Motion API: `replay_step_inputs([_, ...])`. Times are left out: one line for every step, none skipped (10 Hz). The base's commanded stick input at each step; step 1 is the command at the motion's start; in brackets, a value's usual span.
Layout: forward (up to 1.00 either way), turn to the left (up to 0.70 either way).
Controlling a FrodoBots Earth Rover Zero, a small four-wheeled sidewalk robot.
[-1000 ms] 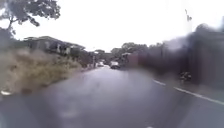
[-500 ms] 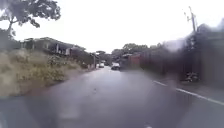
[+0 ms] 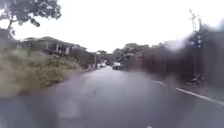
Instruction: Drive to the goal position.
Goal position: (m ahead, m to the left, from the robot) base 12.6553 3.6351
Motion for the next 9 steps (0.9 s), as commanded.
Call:
replay_step_inputs([0.70, 0.00])
replay_step_inputs([0.70, 0.00])
replay_step_inputs([0.70, 0.00])
replay_step_inputs([0.70, 0.00])
replay_step_inputs([0.70, 0.00])
replay_step_inputs([0.70, 0.00])
replay_step_inputs([0.70, 0.00])
replay_step_inputs([0.70, 0.00])
replay_step_inputs([0.70, 0.00])
